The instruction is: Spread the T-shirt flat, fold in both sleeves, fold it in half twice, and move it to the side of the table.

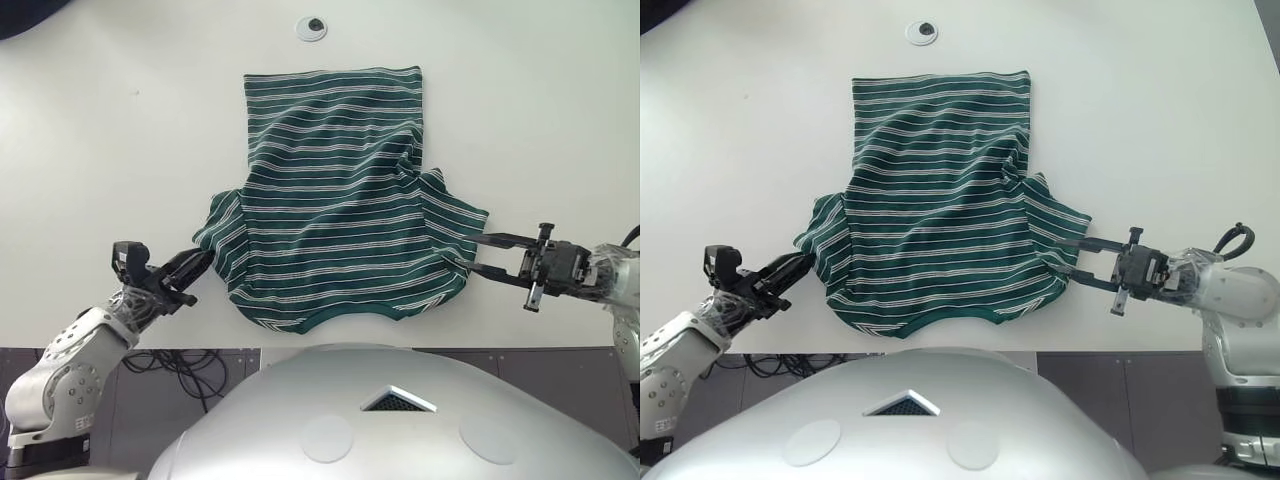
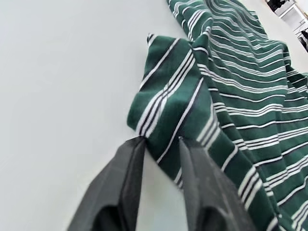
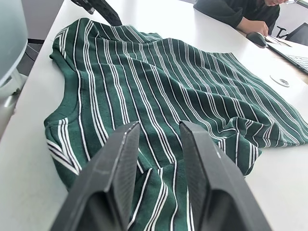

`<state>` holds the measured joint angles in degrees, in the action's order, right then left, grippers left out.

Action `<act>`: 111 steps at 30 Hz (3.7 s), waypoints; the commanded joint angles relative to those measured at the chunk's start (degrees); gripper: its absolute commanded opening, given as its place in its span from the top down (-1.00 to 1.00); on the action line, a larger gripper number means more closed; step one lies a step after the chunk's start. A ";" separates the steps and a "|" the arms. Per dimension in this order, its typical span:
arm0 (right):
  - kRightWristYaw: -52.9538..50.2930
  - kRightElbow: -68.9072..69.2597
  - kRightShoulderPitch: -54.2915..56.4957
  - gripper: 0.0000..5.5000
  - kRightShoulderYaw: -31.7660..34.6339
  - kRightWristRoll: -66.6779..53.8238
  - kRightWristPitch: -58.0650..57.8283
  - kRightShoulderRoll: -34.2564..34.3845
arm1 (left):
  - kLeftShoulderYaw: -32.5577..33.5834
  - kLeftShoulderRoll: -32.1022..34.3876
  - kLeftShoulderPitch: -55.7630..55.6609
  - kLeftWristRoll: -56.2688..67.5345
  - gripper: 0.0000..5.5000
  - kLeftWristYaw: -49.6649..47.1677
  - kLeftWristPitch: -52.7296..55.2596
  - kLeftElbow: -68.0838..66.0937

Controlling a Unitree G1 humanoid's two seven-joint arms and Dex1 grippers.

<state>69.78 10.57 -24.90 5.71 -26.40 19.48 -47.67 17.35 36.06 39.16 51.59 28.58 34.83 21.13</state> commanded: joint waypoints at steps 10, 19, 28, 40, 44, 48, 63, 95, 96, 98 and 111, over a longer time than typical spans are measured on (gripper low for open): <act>-1.29 -0.44 2.47 0.46 -1.30 1.32 -0.52 1.26 | 3.86 0.77 -1.20 -2.15 0.99 4.95 1.97 -4.16; -1.31 -3.42 4.74 0.46 -3.10 3.16 0.86 3.14 | 8.56 0.40 -1.07 4.55 0.99 9.94 4.33 8.82; -4.46 -8.16 6.86 0.46 -0.69 -0.35 -2.77 4.58 | -6.73 -3.57 -9.50 1.11 0.99 5.56 6.44 12.84; -14.14 -19.54 12.74 0.46 5.39 -3.77 -39.59 0.78 | -18.64 -7.05 -10.57 -11.13 0.90 5.31 0.83 10.01; -12.29 -21.06 13.49 0.46 4.37 -4.14 -45.43 1.06 | -18.44 -7.42 -10.31 -12.72 0.70 5.32 -0.30 9.74; -9.40 -17.33 13.91 0.46 4.59 -8.36 -53.41 1.51 | -17.52 -5.59 -8.69 -18.78 0.50 4.32 -4.48 11.46; -10.75 -8.09 12.23 0.67 6.63 -15.70 -64.56 5.36 | -5.63 -3.67 6.95 -33.88 0.48 17.43 -42.52 11.42; -12.12 -11.16 10.57 0.18 8.87 -8.66 -60.21 3.90 | -5.71 3.80 9.09 -68.64 0.48 10.85 -86.91 -11.21; -11.92 -10.98 10.52 0.18 8.44 -8.66 -60.43 4.12 | -5.95 3.93 9.11 -68.81 0.48 10.30 -87.08 -11.32; -11.93 -10.68 10.93 0.18 7.45 -8.63 -60.88 4.91 | -6.38 4.29 9.06 -69.06 0.48 9.44 -87.26 -11.55; -16.10 -12.54 14.09 0.53 2.71 -7.15 -61.30 8.03 | -7.43 6.08 9.73 -69.06 0.48 6.24 -86.21 -9.82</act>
<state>55.03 -1.02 -10.14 9.29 -35.45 -40.79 -40.80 10.10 40.86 48.52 -17.19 35.29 -51.67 10.33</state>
